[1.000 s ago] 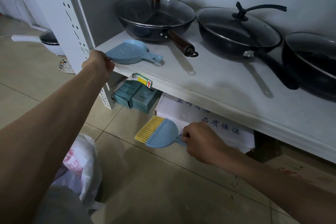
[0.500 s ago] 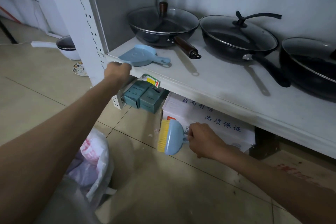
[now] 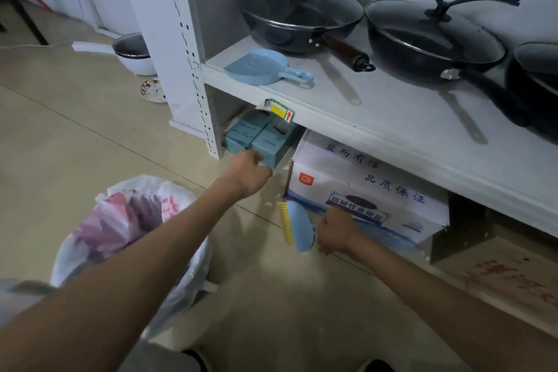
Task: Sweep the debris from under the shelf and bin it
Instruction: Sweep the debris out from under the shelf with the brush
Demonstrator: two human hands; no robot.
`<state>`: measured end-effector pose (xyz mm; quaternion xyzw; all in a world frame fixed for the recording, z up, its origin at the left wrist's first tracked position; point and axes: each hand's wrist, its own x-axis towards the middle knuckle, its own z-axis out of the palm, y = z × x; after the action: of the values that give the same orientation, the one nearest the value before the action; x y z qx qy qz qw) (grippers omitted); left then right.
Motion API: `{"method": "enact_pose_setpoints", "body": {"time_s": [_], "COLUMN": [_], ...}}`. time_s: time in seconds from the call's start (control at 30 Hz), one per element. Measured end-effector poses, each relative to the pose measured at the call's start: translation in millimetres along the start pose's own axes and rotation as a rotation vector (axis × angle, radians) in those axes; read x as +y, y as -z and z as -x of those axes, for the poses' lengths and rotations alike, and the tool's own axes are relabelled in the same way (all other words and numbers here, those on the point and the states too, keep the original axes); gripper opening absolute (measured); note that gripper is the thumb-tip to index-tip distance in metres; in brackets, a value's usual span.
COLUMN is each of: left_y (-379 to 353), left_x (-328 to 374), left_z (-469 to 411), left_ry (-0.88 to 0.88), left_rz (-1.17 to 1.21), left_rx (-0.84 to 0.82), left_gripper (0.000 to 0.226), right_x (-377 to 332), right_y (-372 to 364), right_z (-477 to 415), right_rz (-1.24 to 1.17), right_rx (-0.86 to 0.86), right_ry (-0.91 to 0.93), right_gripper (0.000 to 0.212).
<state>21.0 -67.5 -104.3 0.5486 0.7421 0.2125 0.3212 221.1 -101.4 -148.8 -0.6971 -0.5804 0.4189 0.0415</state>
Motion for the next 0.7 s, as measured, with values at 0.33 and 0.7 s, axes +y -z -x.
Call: {"method": "enact_pose_setpoints", "body": {"time_s": [0.33, 0.7], "left_y": [-25, 56], "left_x": [-28, 9], "left_z": [20, -71], "left_ry": [-0.067, -0.307], "left_rz": [-0.009, -0.285], "left_rx": [0.058, 0.315], "left_gripper": [0.060, 0.065], "right_x": [11, -5], "right_y": [-3, -27], "right_z": [-29, -64], "right_rz": [-0.009, -0.033], "right_rx": [0.083, 0.140], "right_ry": [-0.071, 0.036], "right_gripper": [0.019, 0.026]}}
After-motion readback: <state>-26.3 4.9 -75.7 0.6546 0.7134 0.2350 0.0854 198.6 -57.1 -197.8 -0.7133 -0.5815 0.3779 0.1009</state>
